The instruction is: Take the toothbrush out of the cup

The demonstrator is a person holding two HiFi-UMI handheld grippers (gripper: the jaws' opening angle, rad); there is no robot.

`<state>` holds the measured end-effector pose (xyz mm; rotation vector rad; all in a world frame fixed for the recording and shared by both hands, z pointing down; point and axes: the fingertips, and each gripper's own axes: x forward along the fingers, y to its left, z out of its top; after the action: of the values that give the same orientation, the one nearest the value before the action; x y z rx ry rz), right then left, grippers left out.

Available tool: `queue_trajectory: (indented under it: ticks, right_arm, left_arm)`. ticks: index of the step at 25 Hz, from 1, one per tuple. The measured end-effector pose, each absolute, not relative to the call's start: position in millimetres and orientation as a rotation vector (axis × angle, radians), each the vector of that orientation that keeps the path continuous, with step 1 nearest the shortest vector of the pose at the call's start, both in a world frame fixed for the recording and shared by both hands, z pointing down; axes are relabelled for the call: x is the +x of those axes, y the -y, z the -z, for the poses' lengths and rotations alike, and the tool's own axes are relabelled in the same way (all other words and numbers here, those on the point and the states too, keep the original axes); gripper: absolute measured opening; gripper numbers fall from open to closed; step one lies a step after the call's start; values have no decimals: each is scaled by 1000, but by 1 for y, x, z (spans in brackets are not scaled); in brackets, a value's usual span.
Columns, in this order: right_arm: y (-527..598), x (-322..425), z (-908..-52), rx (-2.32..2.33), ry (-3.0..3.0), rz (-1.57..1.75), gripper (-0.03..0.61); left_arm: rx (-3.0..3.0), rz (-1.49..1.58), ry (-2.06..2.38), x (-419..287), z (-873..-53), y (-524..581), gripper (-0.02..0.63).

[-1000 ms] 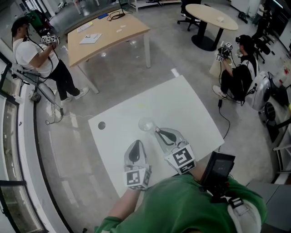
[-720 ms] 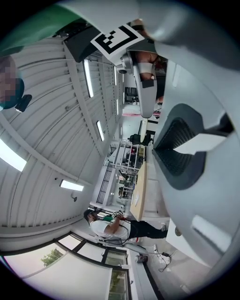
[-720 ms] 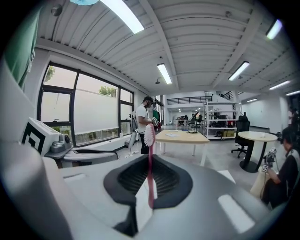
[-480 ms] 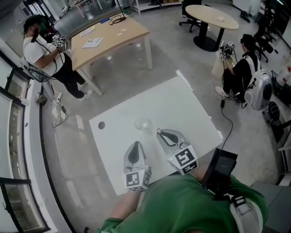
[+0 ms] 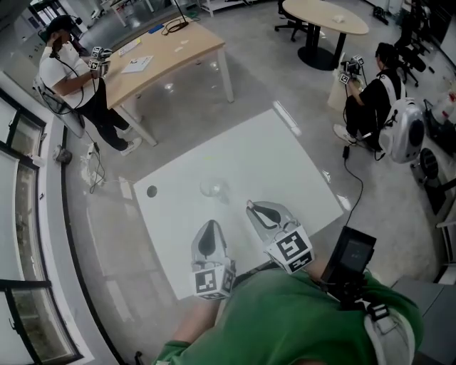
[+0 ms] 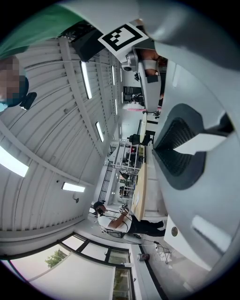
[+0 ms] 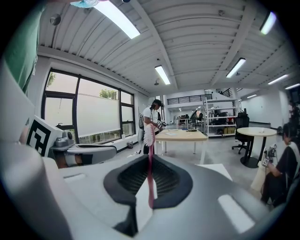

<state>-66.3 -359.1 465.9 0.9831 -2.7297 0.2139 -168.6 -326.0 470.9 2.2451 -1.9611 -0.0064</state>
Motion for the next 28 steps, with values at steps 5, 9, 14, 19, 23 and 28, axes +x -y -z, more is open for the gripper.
queue_trajectory:
  ticks: [5, 9, 14, 19, 23, 28]
  right_arm:
    - [353, -57, -465, 978, 2733, -219, 25]
    - [356, -54, -459, 993, 2737, -203, 25]
    - [353, -62, -466, 981, 2737, -203, 25]
    - [351, -66, -470, 942, 2747, -208, 25]
    - [352, -66, -467, 934, 2751, -205, 25]
    - [352, -72, -466, 932, 2752, -200, 25]
  left_arm:
    - [2236, 10, 1971, -159, -469, 320, 6]
    - [2228, 17, 1979, -157, -468, 319, 6]
    - [2220, 24, 1996, -167, -473, 316, 6]
    - [2209, 19, 1998, -168, -476, 316, 6]
    - [2213, 19, 2001, -165, -472, 319, 6]
    - [2223, 22, 1996, -170, -471, 320, 6]
